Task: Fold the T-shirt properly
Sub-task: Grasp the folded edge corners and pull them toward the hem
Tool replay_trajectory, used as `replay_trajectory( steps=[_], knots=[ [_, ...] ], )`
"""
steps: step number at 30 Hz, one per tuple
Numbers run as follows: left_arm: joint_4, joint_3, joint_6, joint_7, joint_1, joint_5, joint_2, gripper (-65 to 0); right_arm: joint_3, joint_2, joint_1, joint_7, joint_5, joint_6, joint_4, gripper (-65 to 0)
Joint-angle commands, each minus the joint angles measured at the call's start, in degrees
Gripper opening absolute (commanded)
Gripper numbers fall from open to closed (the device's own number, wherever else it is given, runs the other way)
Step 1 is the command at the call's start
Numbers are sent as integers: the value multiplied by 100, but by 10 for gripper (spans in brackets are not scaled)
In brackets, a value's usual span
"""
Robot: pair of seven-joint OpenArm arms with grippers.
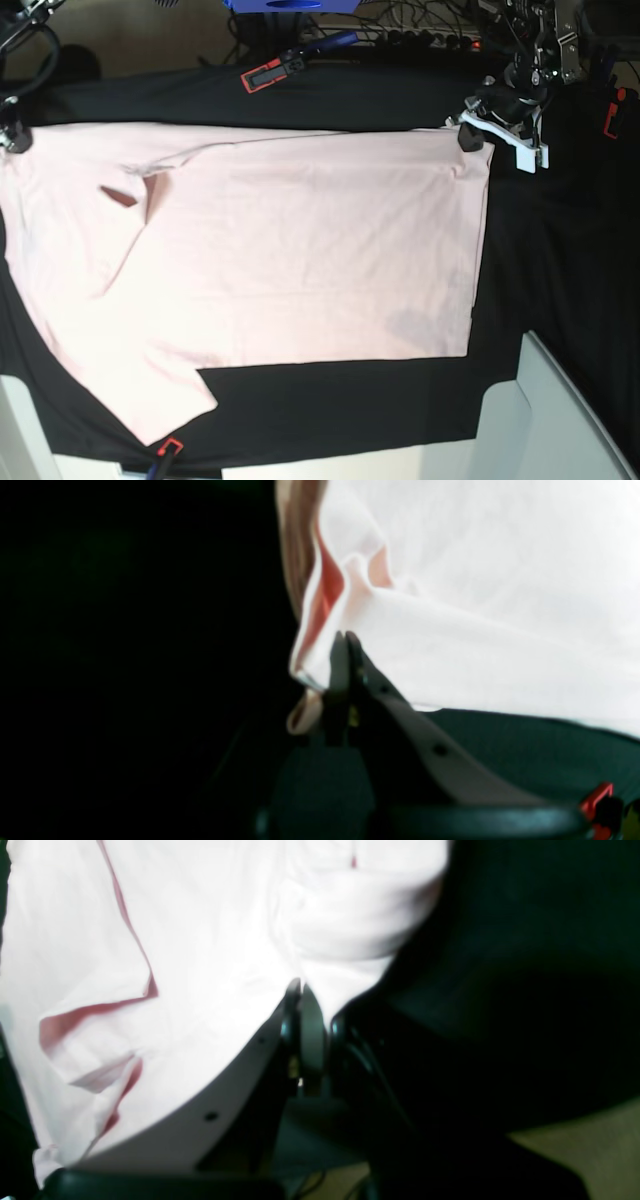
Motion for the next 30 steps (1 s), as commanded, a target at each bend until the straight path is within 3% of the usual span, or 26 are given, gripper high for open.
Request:
replay_trajectory(
  steps=[1, 18, 30],
  knots=[
    [116, -42, 58, -92, 56, 3, -84, -650, 55, 174, 23, 6, 72, 13, 113, -649],
    [274, -306, 58, -92, 495, 12, -190, -650, 55, -379, -337, -513, 63, -31, 1326, -649],
    [389, -341, 58, -101, 671, 12, -313, -650, 55, -388, -513, -469, 45, -31, 1273, -649]
  ],
)
